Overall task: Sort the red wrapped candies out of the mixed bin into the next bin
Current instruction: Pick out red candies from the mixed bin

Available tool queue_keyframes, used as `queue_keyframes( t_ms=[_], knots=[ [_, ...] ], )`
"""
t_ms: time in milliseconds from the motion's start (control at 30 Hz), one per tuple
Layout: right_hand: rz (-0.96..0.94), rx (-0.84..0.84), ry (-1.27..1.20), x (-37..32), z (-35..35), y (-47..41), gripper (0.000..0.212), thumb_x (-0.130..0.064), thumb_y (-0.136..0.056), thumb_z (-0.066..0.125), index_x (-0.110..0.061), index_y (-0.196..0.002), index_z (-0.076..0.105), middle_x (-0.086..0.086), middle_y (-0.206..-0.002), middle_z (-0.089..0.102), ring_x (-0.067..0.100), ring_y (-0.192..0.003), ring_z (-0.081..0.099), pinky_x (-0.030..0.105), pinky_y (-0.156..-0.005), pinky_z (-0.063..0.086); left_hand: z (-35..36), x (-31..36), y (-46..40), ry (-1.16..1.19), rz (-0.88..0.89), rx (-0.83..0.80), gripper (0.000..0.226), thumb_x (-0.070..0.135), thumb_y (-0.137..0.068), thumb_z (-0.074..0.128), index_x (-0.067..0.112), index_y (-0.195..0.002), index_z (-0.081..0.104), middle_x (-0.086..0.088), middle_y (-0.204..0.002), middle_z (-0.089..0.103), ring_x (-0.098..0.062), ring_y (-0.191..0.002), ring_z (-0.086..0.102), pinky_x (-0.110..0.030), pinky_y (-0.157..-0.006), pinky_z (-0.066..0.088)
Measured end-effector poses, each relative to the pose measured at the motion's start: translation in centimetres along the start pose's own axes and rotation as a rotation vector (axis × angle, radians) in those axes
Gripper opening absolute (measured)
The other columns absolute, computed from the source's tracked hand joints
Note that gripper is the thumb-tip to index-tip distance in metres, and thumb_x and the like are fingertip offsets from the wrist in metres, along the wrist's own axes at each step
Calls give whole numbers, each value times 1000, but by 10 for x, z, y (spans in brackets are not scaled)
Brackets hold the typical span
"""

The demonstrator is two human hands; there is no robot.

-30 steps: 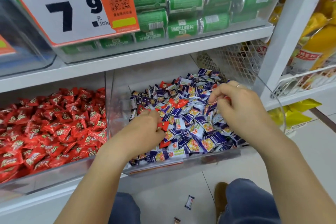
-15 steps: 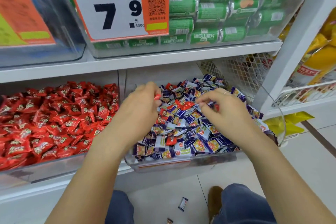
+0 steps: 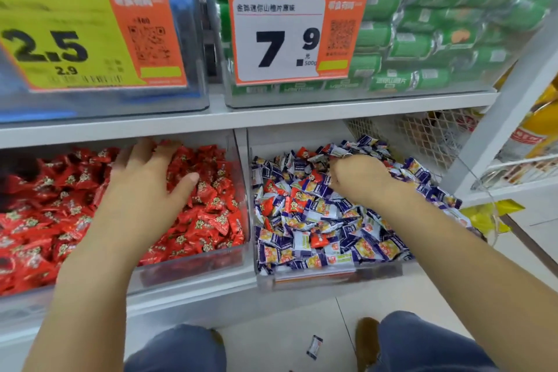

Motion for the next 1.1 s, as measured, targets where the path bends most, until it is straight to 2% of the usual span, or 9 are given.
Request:
queue_keyframes(
  t_ms=[167,300,367,500,600,767,900,1000,1100],
  knots=[
    [53,-53,-47,11,5,1,16,-22,-96,49,-8,-99,57,10,-94,64,28,-84,58,32,-64,43,19,19,10,112,125,-68,48,38,-90,55,17,-133,51,-13,-141,43,-34,-127,40,-41,-107,33],
    [83,208,28,13,-6,2,20,-11,-93,46,-4,-109,54,11,-82,66,27,-67,56,31,-53,39,28,36,12,218,249,-81,42,33,-91,54,18,-130,53,-5,-135,48,-24,-122,46,-31,-103,33],
    [35,265,-20,3,-10,-1,21,-14,-94,43,-5,-106,57,12,-84,66,31,-73,62,32,-55,42,28,34,10,237,238,-55,41,33,-92,54,19,-130,53,-4,-132,49,-24,-119,48,-32,-102,35],
    [-82,30,-193,-22,-6,-20,31,-31,-97,48,-20,-125,57,11,-114,64,29,-105,59,33,-80,47,27,30,10,238,198,-24,41,35,-93,50,21,-132,50,-1,-131,50,-22,-116,50,-31,-96,38],
    [-137,-126,-116,-29,1,-34,42,-25,-95,54,-26,-137,48,10,-130,55,28,-115,54,33,-91,45,28,33,13,215,199,-69,42,38,-95,47,23,-134,46,1,-133,49,-21,-116,52,-31,-93,41],
    [-49,-46,-45,-25,-2,-36,34,-12,-91,56,-9,-125,54,15,-125,50,30,-97,60,32,-78,49,29,36,10,208,197,-99,40,39,-96,43,26,-134,45,0,-129,52,-22,-110,55,-31,-88,44],
    [-87,13,-239,-41,-20,-23,26,-17,-88,55,-3,-111,53,11,-88,56,28,-84,57,27,-64,39,30,36,10,194,207,-108,39,39,-96,43,26,-134,45,0,-129,52,-20,-110,55,-31,-88,44],
    [-159,-185,-293,-63,-12,-12,27,-19,-90,52,-2,-109,59,12,-85,59,25,-78,54,26,-62,40,29,36,11,195,212,-114,41,40,-96,42,27,-135,44,1,-131,53,-19,-112,55,-30,-89,44],
    [-80,-454,-323,-66,1,-14,22,-19,-91,51,-1,-100,61,10,-69,53,19,-58,45,24,-48,34,31,34,12,181,210,-117,42,41,-96,42,27,-135,44,0,-132,53,-19,-111,56,-31,-89,45]
  ],
)
Point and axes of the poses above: each hand's wrist, its own y-axis away from the middle knuckle, its own z-axis out of the palm, x = y × z, the point moved 3 cm from there along -y, towards the middle knuckle
